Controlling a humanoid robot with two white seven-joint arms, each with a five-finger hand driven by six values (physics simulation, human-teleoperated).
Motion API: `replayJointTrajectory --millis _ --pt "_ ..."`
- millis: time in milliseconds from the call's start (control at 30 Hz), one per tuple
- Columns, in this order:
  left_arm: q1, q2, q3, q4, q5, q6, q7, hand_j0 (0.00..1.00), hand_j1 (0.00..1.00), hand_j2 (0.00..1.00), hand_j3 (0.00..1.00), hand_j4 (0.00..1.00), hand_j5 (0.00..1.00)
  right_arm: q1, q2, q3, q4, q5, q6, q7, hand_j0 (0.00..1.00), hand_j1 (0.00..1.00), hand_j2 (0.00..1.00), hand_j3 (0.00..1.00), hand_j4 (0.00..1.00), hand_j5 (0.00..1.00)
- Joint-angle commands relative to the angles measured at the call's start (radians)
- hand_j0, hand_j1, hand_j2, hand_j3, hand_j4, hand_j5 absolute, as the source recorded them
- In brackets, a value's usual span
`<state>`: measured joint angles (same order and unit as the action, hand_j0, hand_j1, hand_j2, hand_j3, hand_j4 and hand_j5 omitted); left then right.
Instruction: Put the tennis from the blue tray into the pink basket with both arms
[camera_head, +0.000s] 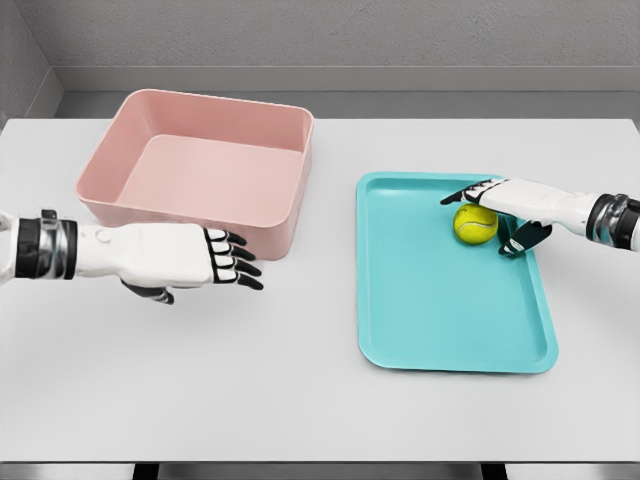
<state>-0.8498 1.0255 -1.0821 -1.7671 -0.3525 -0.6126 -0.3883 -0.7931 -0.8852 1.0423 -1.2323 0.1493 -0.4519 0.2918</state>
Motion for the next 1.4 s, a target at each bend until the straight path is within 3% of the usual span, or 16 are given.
replayJointTrajectory --millis 0,33,133,267,333,367,467,567,633,767,1167,1367 --pt "0.0 0.001 -0.021 0.0 0.024 0.002 0.002 1.0 1.0 1.0 1.0 1.0 1.0 0.0 0.0 -0.001 0.008 -0.004 -0.001 0.0 0.88 0.88 0.88 0.88 0.88 0.88" --pt "0.0 0.002 -0.021 0.0 0.064 0.002 0.011 1.0 1.0 1.0 1.0 1.0 1.0 0.0 0.0 0.001 0.008 -0.004 -0.004 0.0 0.86 0.86 0.86 0.86 0.86 0.86" --pt "0.002 0.002 -0.021 0.0 0.11 0.002 0.176 1.0 1.0 1.0 1.0 1.0 1.0 0.0 0.002 0.01 0.008 -0.004 -0.002 0.001 0.83 0.83 0.83 0.83 0.83 0.83" --pt "0.003 0.01 -0.064 0.002 0.115 0.002 0.184 1.0 1.0 1.0 1.0 1.0 1.0 -0.006 0.015 0.013 0.01 -0.004 -0.002 0.001 0.82 0.82 0.82 0.82 0.82 0.82" --pt "0.003 0.011 -0.065 0.002 0.099 0.002 0.157 1.0 1.0 1.0 1.0 1.0 1.0 -0.006 0.022 0.015 0.017 -0.004 -0.002 0.0 0.8 0.8 0.8 0.8 0.8 0.8" --pt "0.003 0.011 -0.067 0.002 0.053 0.002 0.097 1.0 1.0 1.0 1.0 1.0 1.0 -0.006 0.025 0.015 0.027 -0.002 -0.002 0.0 0.8 0.8 0.8 0.8 0.8 0.8" --pt "-0.003 0.033 -0.065 0.002 0.044 0.002 0.016 1.0 1.0 1.0 1.0 1.0 1.0 -0.006 0.026 0.018 0.028 0.009 -0.004 0.0 0.74 0.74 0.74 0.74 0.74 0.74" --pt "-0.057 0.053 -0.067 0.002 0.044 0.002 -0.126 1.0 1.0 1.0 1.0 1.0 1.0 -0.006 0.028 0.019 0.033 0.01 -0.004 0.0 0.7 0.7 0.7 0.7 0.7 0.7" --pt "-0.071 0.051 -0.067 0.002 0.046 0.002 -0.17 1.0 1.0 1.0 1.0 1.0 1.0 -0.006 0.029 0.021 0.039 0.01 -0.004 0.0 0.66 0.66 0.66 0.66 0.66 0.66" --pt "-0.107 0.044 -0.067 0.002 0.043 0.002 -0.176 1.0 1.0 1.0 1.0 1.0 1.0 -0.006 0.032 0.021 0.04 0.012 -0.004 0.0 0.6 0.6 0.6 0.6 0.6 0.6" --pt "-0.1 0.062 -0.074 0.0 0.041 0.002 -0.172 1.0 1.0 1.0 1.0 1.0 1.0 -0.041 0.0 0.007 0.025 0.007 -0.085 -0.002 0.58 0.58 0.58 0.58 0.58 0.58" --pt "-0.104 0.076 -0.073 0.0 0.041 0.002 -0.172 1.0 1.0 1.0 1.0 1.0 1.0 -0.043 -0.037 0.008 -0.081 0.007 -0.087 0.0 0.56 0.56 0.56 0.56 0.56 0.56"
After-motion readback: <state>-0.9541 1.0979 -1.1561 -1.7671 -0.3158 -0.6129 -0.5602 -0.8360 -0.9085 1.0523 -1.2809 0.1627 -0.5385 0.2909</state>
